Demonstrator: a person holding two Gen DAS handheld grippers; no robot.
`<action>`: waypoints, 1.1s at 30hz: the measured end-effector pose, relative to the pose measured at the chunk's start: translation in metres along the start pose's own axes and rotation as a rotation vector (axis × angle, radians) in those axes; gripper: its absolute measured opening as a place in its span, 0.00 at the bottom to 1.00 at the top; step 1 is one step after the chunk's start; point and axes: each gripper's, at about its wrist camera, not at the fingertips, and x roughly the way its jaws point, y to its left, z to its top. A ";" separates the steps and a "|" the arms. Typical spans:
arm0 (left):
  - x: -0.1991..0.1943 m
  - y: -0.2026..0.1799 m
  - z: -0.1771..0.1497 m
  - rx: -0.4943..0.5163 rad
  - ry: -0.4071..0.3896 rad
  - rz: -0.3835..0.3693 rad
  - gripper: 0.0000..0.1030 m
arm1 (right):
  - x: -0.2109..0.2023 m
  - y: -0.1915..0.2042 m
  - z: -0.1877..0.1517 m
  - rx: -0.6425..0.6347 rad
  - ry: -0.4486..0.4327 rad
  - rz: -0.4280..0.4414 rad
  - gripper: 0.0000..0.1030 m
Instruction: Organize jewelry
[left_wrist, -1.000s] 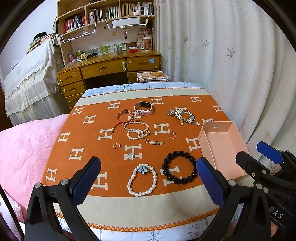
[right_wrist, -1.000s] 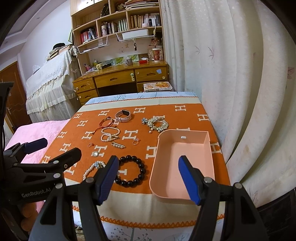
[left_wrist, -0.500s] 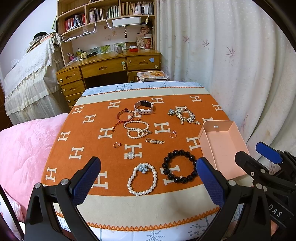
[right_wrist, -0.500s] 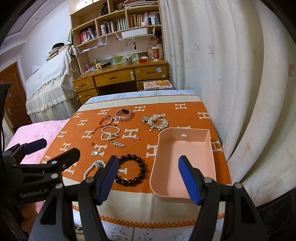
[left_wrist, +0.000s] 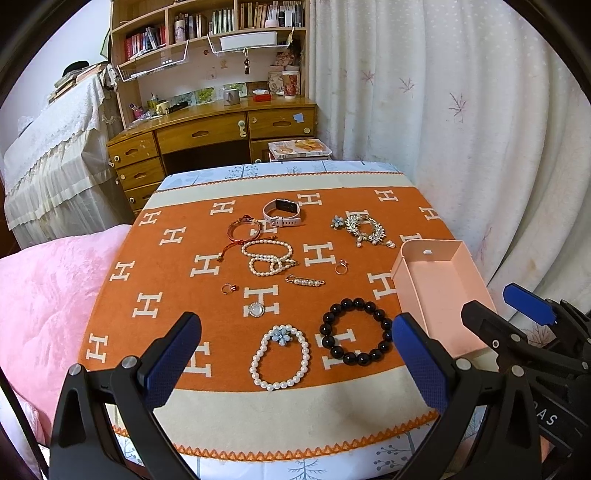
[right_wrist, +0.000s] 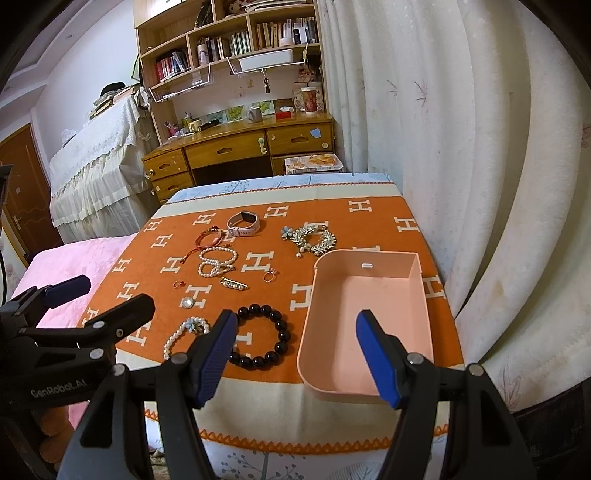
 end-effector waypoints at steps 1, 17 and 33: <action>0.001 0.001 0.001 -0.002 0.004 -0.003 0.99 | 0.001 -0.002 0.001 0.001 0.000 0.002 0.66; 0.013 0.005 0.005 0.026 0.028 -0.008 0.99 | 0.021 0.000 0.006 0.007 0.033 0.002 0.66; 0.045 0.095 0.090 -0.044 0.016 0.023 0.99 | 0.077 0.005 0.086 -0.074 0.115 0.095 0.65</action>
